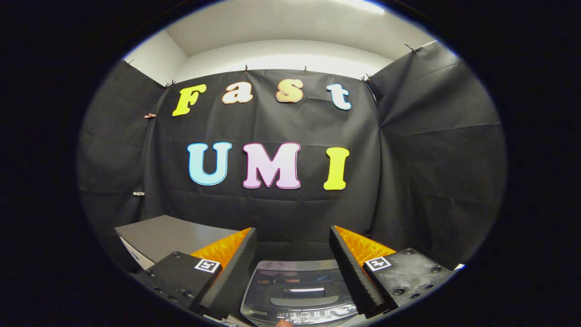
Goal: Put the clothes into the washing machine and then close the washing machine lid.
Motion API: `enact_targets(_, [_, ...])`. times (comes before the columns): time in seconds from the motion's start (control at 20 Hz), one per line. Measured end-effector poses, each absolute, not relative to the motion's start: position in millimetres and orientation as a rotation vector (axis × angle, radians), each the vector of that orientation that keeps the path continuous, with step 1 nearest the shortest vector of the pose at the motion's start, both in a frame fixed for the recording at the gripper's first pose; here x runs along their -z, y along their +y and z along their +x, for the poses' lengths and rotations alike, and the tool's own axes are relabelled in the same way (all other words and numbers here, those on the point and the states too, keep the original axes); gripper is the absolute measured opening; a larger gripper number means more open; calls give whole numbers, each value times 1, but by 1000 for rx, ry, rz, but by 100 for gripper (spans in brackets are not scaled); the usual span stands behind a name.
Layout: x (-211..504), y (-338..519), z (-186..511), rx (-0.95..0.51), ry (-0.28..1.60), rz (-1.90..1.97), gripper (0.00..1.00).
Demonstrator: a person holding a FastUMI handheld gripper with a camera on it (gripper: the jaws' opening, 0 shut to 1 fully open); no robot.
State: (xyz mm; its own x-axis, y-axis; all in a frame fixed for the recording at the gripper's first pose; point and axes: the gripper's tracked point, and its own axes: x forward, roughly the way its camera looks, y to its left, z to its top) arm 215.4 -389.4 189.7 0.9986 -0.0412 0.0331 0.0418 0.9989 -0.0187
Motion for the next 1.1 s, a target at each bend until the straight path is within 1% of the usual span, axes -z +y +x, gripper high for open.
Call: enact_targets(1.1, [-194, -389, 213, 63, -44, 3, 100])
